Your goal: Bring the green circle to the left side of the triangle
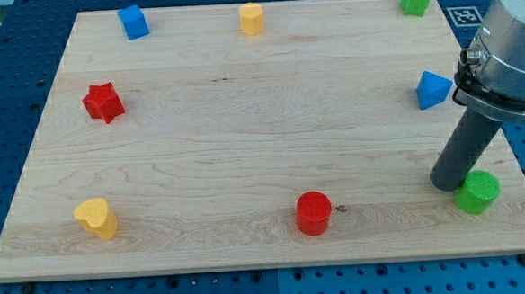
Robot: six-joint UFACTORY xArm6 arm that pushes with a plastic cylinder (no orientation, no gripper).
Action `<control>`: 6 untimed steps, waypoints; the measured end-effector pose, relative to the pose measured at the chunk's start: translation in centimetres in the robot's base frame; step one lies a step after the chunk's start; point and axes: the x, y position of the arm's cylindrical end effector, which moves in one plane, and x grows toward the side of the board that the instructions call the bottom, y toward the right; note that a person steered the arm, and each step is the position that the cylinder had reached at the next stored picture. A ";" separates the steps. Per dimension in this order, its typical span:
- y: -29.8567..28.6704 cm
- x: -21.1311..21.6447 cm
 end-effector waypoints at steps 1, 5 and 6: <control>0.0 0.0; -0.5 -1.4; -0.1 -2.0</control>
